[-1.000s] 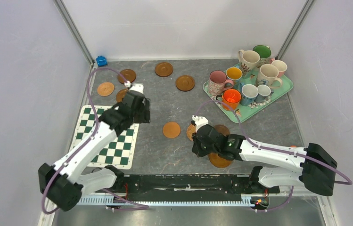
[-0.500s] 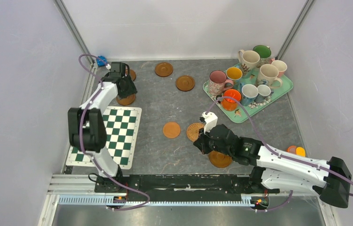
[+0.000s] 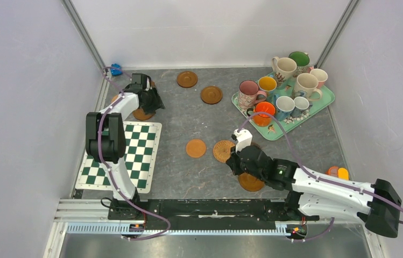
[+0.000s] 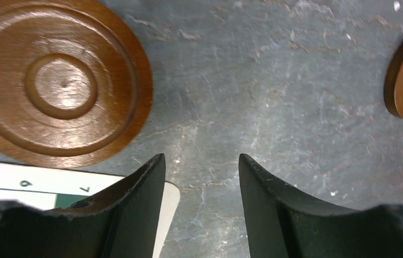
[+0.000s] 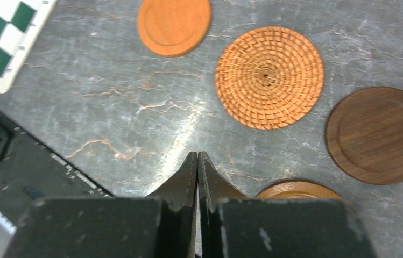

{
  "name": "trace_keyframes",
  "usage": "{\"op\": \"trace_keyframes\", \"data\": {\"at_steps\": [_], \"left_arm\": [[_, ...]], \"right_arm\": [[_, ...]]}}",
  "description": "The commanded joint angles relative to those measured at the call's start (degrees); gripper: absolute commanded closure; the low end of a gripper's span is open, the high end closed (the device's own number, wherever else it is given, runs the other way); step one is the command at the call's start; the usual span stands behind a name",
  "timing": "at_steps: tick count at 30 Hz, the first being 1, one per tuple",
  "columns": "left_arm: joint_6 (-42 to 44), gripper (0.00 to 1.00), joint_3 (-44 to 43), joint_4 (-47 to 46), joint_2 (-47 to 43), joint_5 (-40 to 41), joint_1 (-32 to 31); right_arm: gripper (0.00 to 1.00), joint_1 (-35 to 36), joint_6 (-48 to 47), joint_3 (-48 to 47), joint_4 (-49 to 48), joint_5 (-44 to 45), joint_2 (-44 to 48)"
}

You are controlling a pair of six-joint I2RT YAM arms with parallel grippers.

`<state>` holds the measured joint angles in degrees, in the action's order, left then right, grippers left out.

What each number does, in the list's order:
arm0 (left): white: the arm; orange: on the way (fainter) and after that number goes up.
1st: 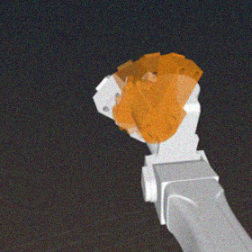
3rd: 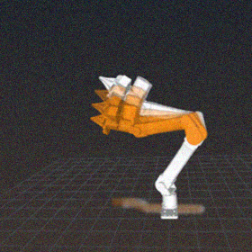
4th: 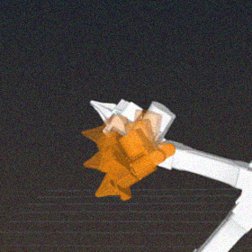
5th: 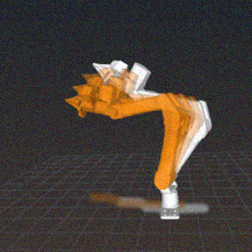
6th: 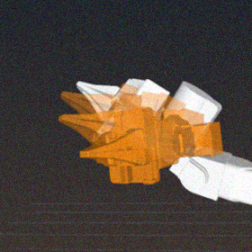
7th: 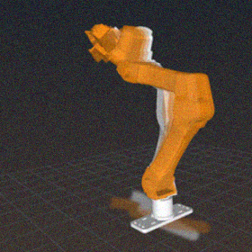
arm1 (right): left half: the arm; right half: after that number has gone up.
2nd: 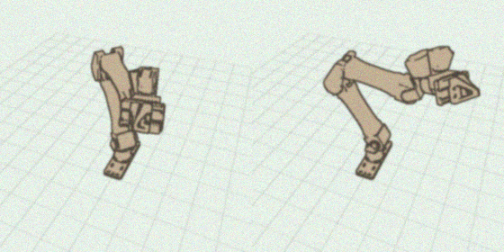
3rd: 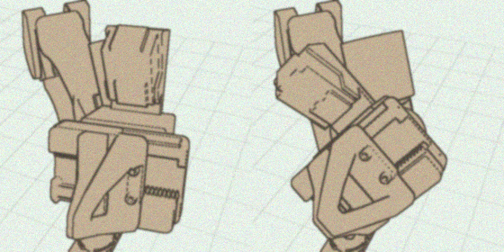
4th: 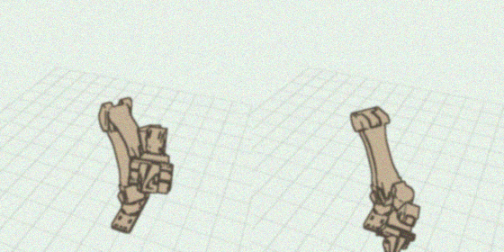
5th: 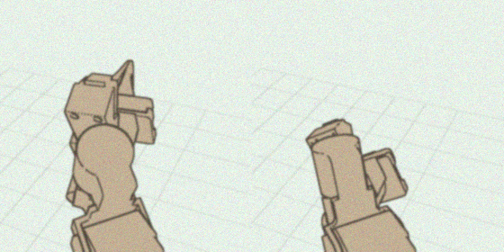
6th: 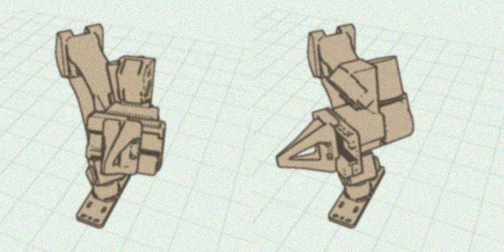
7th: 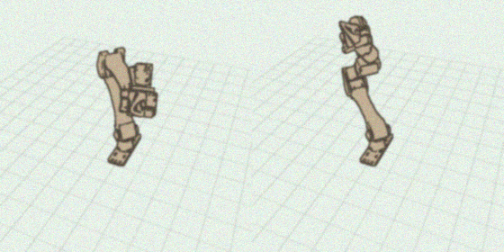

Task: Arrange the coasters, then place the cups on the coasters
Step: Move the coaster to the corner of the board.

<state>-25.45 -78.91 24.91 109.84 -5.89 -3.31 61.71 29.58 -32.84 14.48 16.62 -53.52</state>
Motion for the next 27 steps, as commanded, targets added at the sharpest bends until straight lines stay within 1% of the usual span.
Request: {"op": "trace_keyframes", "data": {"at_steps": [1, 3, 5, 8, 13, 16, 18, 19, 27], "left_arm": [[-0.4, 0.41, 3.5, -2.1, -4.1, -9.6, -0.5], [-0.9, 0.4, 5.6, -1.6, -5.9, -11.1, -1.5], [-1.3, 0.4, 7.4, -1.0, -7.8, -12.4, -2.5], [-1.0, 0.4, 8.5, 1.0, -10.7, -13.7, -3.1], [0.9, 0.39, 8.5, 3.6, -15.2, -12.6, -3.2], [1.4, 0.39, 7.3, 6.0, -16.0, -10.0, -3.2], [1.4, 0.39, 7.2, 6.4, -17.1, -10.7, -3.1], [1.1, 0.39, 7.5, 6.4, -18.0, -11.5, -3.1], [1.7, 0.37, 15.7, 7.4, -29.1, -16.5, -3.2]], "right_arm": [[1.0, 0.1, 0.4, -1.9, -2.4, 7.6, -4.5], [1.0, -0.3, 0.6, -2.8, -2.9, 10.5, -7.7], [1.0, -0.9, 0.2, -4.0, -4.1, 11.0, -10.7], [1.0, -1.7, -1.3, -5.6, -6.3, 9.6, -14.5], [1.0, -3.0, -4.7, -5.4, -13.0, 7.4, -18.5], [1.0, -5.0, -6.4, -6.7, -14.0, 6.5, -21.7], [1.0, -6.4, -7.0, -7.4, -14.1, 5.8, -23.7], [1.0, -7.0, -7.2, -7.3, -15.7, 5.7, -24.5], [1.0, -9.4, -9.2, -7.0, -17.0, 4.0, -30.3]]}}
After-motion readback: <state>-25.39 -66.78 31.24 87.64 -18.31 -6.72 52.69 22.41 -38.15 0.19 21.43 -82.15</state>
